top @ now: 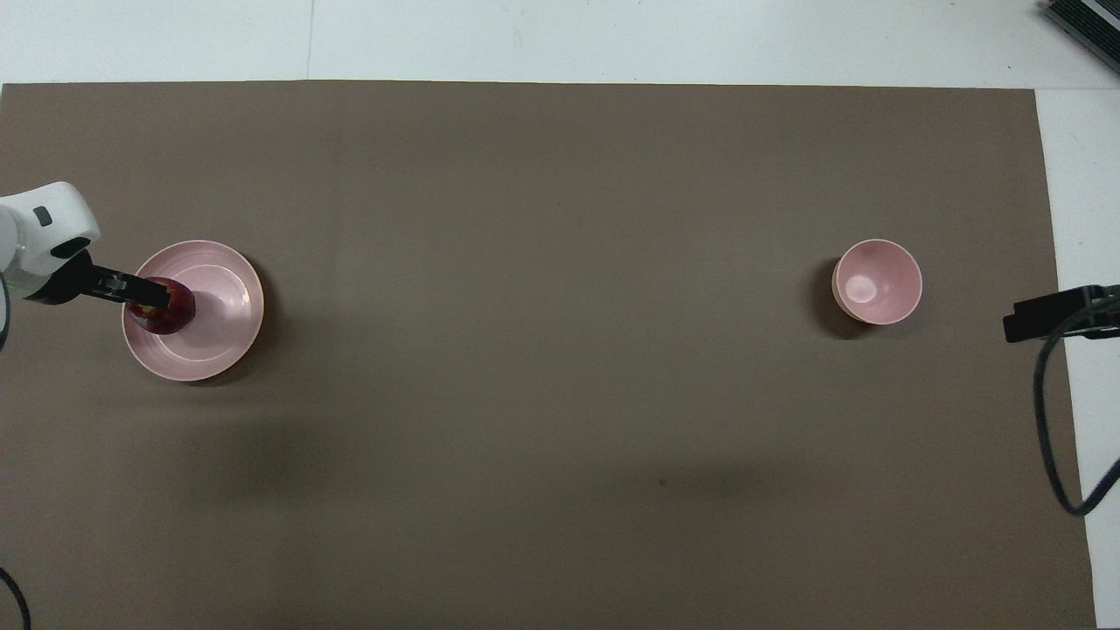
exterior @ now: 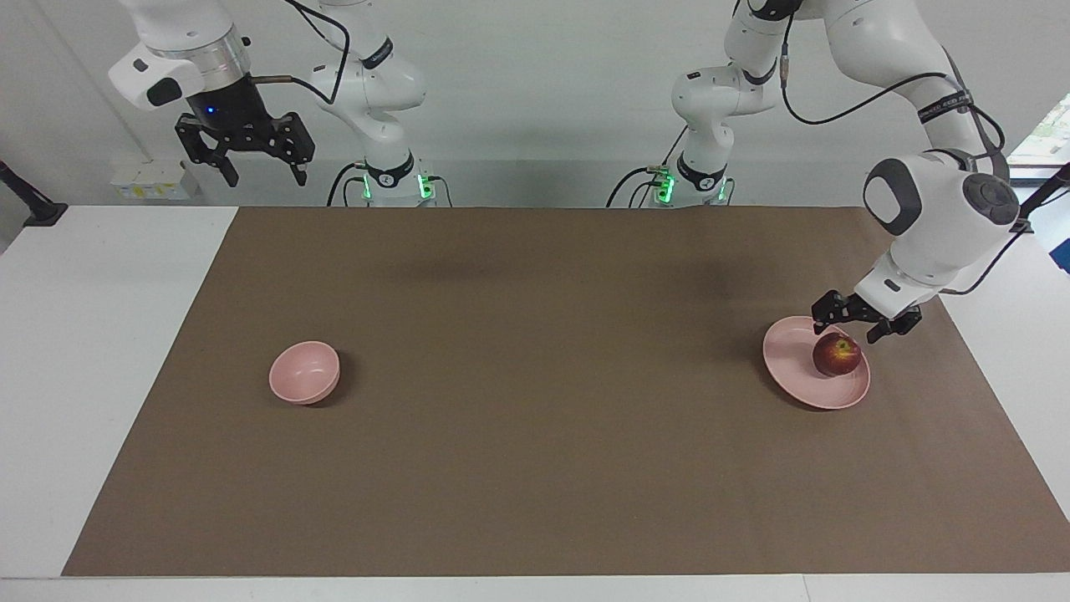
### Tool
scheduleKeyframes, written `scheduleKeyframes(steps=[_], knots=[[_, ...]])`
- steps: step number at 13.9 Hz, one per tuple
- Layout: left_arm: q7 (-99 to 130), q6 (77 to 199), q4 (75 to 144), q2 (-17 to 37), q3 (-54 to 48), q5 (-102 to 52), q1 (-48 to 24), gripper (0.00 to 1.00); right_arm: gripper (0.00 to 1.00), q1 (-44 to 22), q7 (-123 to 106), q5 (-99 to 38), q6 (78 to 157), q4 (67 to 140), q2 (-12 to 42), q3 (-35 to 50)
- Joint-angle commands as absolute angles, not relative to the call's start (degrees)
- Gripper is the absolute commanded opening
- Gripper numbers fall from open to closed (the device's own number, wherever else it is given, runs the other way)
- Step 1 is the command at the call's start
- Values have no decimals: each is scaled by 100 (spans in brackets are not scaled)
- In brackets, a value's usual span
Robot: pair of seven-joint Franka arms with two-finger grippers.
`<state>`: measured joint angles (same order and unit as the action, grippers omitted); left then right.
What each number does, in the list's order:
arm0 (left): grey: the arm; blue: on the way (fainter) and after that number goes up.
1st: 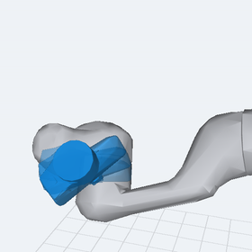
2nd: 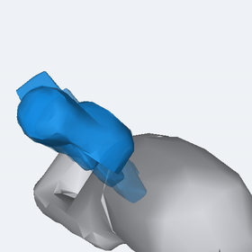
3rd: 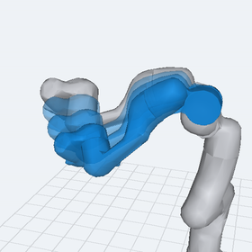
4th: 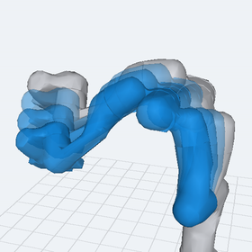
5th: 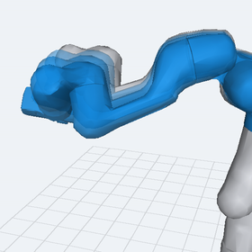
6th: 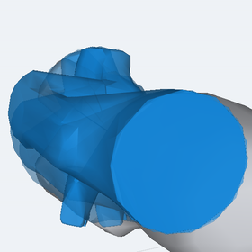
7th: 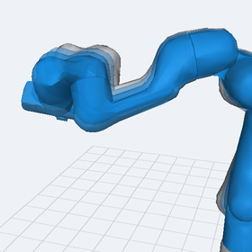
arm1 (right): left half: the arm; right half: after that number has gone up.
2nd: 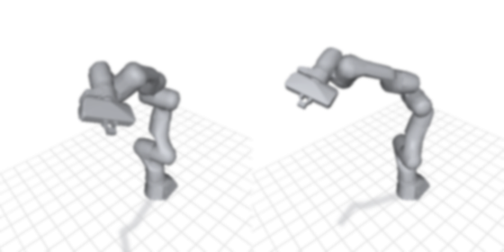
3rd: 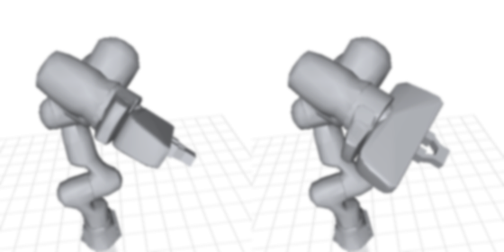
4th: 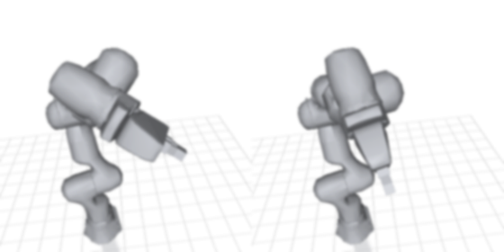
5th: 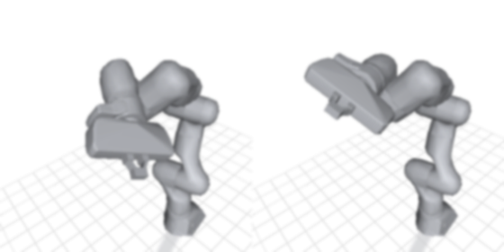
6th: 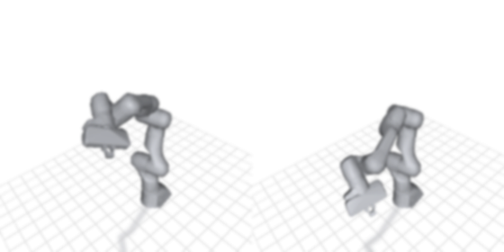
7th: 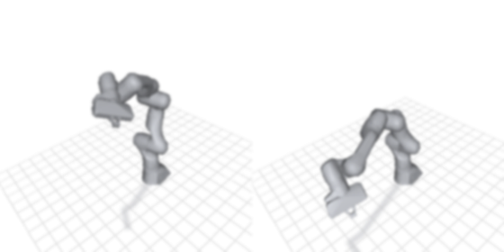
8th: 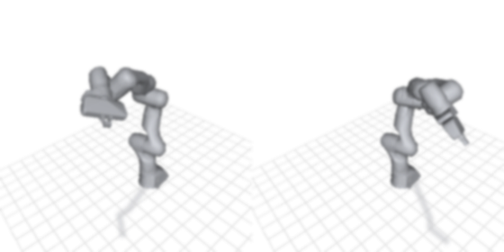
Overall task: Move apple from plate to bowl
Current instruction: 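Reach the left gripper to the red apple on the pink plate and grasp it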
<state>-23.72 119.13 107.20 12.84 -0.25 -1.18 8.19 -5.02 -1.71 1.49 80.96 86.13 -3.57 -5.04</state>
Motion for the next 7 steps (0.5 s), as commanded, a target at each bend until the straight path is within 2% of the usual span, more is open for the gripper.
scheduleKeyframes(steps=[1,7], knots=[[-2443,12023,10898,1178,-62,-88,853,100,100,-457,-114,62,8068,8569,-352,-483],[-2654,12085,10925,1178,-62,-62,888,100,100,-457,-166,53,8025,8569,-352,-475]])
